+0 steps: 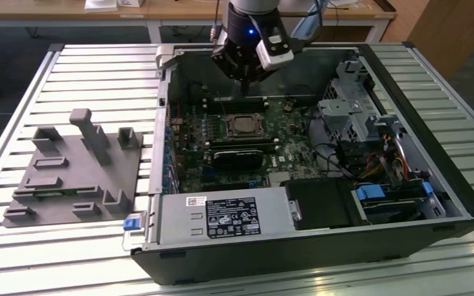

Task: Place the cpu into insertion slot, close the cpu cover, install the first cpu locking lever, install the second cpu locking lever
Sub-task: 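Install the first cpu locking lever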

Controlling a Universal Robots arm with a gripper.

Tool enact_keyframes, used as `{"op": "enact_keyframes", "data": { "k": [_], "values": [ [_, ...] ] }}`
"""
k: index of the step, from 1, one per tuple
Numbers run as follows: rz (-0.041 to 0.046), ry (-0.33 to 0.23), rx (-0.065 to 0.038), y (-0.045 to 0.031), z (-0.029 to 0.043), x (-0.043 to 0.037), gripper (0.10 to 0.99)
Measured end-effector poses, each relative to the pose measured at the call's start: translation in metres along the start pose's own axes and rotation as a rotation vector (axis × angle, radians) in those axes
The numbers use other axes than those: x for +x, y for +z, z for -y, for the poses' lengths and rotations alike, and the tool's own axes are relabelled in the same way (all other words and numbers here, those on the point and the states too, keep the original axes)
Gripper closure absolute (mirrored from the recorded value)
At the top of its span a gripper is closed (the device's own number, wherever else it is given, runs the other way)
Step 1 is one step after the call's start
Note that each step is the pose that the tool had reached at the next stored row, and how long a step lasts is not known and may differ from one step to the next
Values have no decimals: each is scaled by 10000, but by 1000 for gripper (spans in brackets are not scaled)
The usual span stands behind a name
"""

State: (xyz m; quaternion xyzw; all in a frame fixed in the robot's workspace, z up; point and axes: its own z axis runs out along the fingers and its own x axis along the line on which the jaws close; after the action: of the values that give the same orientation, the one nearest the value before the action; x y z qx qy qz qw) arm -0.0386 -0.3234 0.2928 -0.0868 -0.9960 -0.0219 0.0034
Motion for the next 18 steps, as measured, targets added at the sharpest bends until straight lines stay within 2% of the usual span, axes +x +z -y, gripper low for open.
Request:
{"op": "enact_keyframes", "data": {
  "k": [6,12,18],
  "values": [
    [-26,-711,-174,0,0,0,980],
    [-45,-1094,-185,19,3,11,980],
    [-46,-1096,-184,70,22,111,980]
  ]
}}
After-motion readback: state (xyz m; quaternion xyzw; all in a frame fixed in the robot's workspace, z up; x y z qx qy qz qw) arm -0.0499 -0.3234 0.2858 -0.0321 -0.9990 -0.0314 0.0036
